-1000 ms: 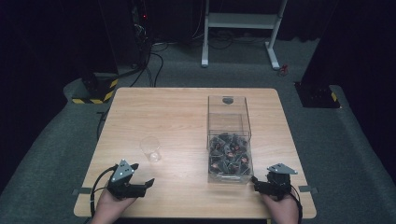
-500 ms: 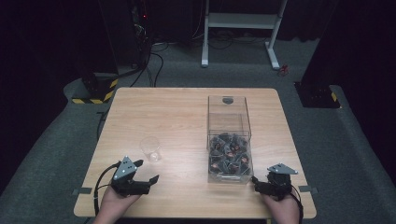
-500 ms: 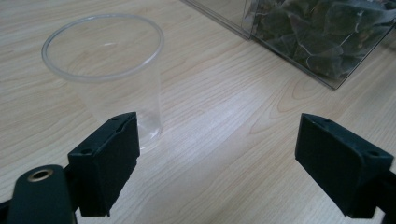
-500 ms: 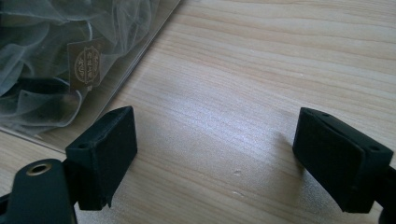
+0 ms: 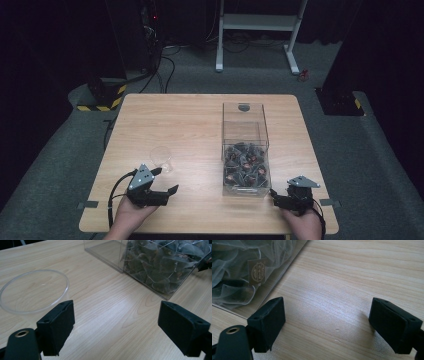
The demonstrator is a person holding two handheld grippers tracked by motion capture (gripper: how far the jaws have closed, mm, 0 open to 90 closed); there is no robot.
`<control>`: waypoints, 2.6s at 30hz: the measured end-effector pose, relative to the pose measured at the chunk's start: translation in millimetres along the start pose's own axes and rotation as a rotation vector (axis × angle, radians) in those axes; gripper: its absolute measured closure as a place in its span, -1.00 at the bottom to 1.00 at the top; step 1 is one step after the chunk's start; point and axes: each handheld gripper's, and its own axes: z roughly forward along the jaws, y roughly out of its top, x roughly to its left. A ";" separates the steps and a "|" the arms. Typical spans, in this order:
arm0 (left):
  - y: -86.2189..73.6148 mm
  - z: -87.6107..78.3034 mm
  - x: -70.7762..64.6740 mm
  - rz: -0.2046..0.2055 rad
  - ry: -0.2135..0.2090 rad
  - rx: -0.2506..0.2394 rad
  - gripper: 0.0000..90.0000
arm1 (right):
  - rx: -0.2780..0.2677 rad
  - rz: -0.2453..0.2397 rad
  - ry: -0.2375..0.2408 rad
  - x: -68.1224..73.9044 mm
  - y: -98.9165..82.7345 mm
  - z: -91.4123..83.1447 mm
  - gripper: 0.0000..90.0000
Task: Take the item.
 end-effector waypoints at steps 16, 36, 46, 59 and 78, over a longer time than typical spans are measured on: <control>14.0 10.1 -8.6 0.017 -0.024 -0.019 -0.68 | 0.001 0.007 -0.002 0.7 0.0 0.1 -0.70; 30.3 26.3 -20.1 0.030 -0.068 -0.038 -0.67 | 0.000 0.006 -0.002 0.7 0.1 0.2 -0.69; 37.1 32.0 -25.2 0.039 -0.089 -0.041 -0.66 | 0.000 0.006 -0.002 0.7 0.1 0.2 -0.69; 43.8 40.8 -29.9 0.034 -0.114 -0.052 -0.65 | 0.000 0.005 -0.002 0.8 0.1 0.2 -0.69; 53.4 56.0 -38.3 0.015 -0.152 -0.051 -0.64 | -0.001 0.000 0.002 0.8 0.0 0.2 -0.69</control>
